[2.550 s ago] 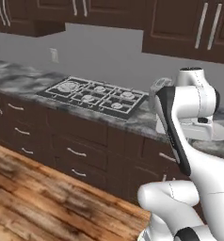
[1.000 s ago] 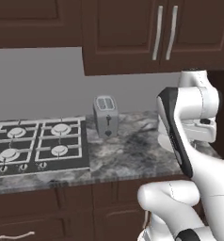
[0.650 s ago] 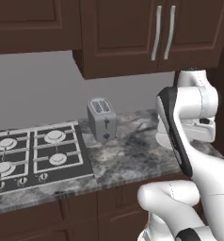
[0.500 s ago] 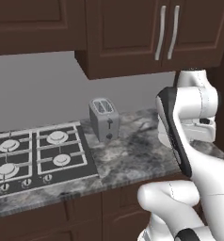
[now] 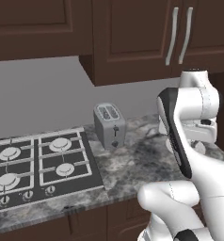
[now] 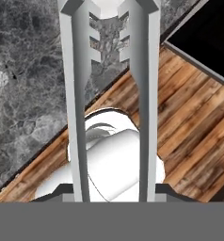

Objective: Pick up the tongs from the counter and place them near the plate next to the oven.

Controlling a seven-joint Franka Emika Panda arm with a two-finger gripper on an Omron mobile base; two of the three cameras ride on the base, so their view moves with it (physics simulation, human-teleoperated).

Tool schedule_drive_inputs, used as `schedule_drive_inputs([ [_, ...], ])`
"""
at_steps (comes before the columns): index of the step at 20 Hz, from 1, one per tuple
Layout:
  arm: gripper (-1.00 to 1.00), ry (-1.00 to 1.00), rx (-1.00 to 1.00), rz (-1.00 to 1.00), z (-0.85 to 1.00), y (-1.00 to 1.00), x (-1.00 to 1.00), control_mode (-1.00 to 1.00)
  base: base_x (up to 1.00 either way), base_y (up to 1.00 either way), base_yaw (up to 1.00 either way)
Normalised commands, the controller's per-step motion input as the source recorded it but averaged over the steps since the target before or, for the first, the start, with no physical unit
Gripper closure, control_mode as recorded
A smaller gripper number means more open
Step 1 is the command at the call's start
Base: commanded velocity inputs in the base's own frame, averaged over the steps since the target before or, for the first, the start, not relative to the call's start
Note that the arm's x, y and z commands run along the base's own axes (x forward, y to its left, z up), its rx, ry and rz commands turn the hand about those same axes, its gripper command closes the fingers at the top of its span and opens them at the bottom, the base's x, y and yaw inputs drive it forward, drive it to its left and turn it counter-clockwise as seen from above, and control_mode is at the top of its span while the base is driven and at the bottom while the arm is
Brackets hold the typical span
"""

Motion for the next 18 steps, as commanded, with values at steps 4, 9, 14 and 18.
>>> schedule_drive_inputs([
  [4,1.0,0.0,0.01,0.13,-0.37,-0.16,0.68,-1.0,0.0,0.0,0.0],
  [9,1.0,0.02,0.09,0.17,-0.76,-0.15,0.63,-1.0,0.0,0.0,0.0],
  [14,1.0,0.02,0.02,0.17,-0.72,0.01,0.53,-1.0,0.0,0.0,0.0],
  [18,1.0,-0.15,0.0,0.03,-0.56,0.0,0.79,-1.0,0.0,0.0,0.0],
])
